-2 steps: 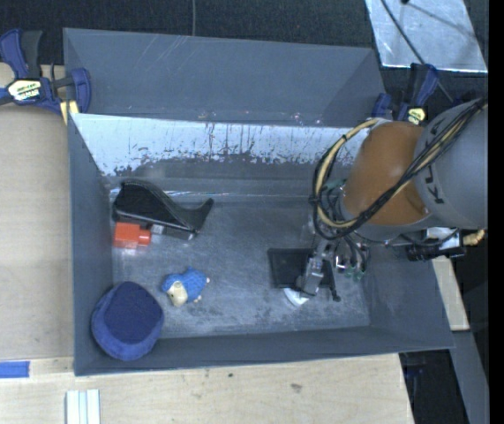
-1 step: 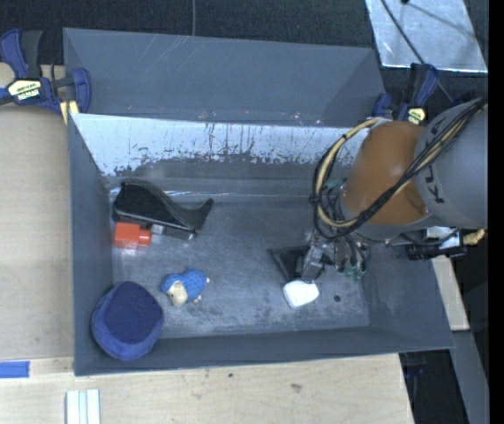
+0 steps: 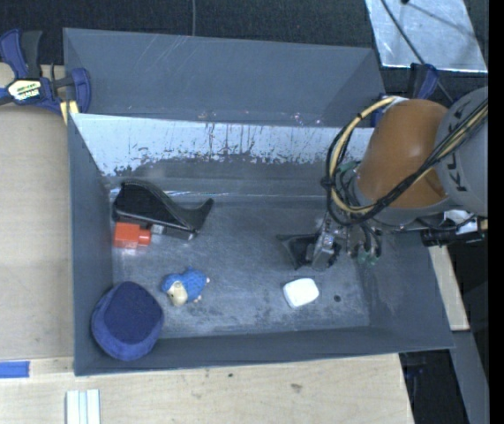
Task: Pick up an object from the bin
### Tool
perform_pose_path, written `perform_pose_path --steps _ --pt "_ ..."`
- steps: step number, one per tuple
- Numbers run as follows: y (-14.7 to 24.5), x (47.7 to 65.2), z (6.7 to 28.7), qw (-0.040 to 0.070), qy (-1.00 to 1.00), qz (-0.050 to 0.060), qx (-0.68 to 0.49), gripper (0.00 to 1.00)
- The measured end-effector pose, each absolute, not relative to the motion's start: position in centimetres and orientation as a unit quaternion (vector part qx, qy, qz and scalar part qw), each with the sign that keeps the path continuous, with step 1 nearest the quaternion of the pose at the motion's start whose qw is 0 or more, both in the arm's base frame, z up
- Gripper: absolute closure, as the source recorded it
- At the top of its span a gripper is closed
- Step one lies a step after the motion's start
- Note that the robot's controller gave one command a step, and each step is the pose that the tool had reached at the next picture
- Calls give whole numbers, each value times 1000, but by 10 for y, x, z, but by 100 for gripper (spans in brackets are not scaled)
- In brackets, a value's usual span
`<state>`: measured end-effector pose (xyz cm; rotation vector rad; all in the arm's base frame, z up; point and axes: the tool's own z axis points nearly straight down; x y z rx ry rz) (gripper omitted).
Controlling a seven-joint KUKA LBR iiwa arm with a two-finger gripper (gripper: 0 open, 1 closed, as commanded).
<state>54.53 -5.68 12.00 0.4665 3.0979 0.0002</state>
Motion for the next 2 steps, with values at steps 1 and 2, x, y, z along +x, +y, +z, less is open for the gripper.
perform_pose_path --steps 1,2 --pt "-57 546 124 3 989 0 148 100" --pt "-58 548 141 3 989 0 146 100"
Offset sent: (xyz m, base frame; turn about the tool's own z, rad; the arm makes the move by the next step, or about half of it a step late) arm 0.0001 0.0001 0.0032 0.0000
